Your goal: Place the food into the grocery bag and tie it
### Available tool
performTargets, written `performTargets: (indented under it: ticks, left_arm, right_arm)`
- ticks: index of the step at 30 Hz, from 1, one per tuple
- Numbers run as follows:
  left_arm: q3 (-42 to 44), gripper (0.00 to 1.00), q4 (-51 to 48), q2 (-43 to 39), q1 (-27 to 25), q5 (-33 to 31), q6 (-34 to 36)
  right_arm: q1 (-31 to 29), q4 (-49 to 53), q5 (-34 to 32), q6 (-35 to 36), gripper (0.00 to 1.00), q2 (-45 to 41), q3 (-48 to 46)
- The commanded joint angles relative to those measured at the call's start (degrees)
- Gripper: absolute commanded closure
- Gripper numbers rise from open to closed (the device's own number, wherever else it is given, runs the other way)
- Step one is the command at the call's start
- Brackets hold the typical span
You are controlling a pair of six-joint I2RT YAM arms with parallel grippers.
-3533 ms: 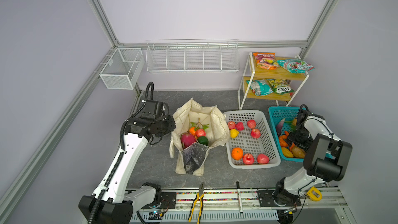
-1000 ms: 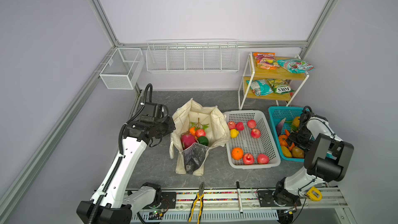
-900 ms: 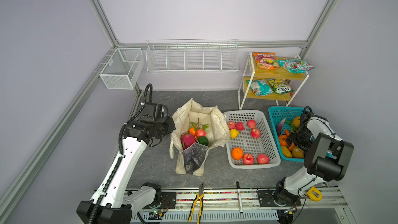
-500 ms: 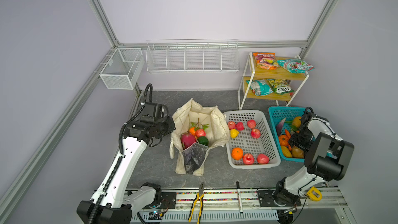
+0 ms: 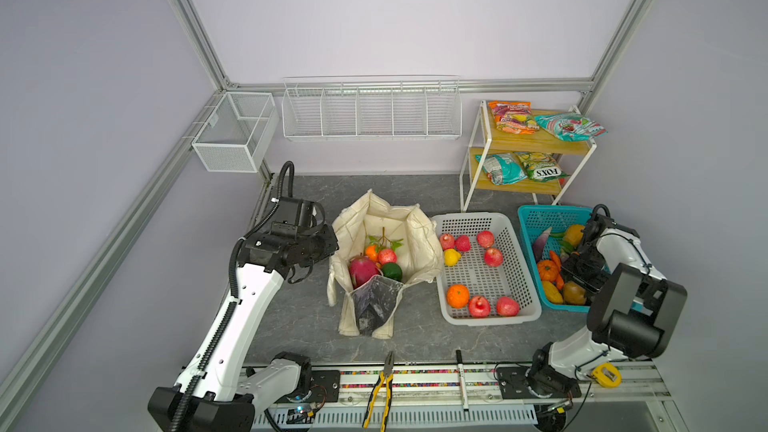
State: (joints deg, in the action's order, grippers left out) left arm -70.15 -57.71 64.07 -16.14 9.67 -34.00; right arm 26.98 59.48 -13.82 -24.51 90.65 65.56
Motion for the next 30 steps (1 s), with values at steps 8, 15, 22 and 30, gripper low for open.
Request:
performTargets:
  ticks: [8,15,22,30]
  left_arm:
    - [-0.4,1.0,-1.8,0.3,-0.2,-0.2,0.3]
    - [-1.7,1.0,-2.6,1.2,-0.2,-0.4,1.1]
    - [-1.0,1.0,-2.5,0.8,-0.2,-0.3,1.0]
    - [-0.8,1.0,-3.4,0.5,-0.2,-0.8,1.1]
  right_arm:
    - [-4.5,7.4,6.8,-4.9,0.6,-11.6,10.2]
    - [-13.1,13.5,8.5,-8.1,0.6,-14.0,24.0]
    - [-30.7,14.0,10.1,-14.3,0.6,-16.0,30.8]
    - [-56.6,1.5,14.7,-16.7,0.6,-11.7,35.5]
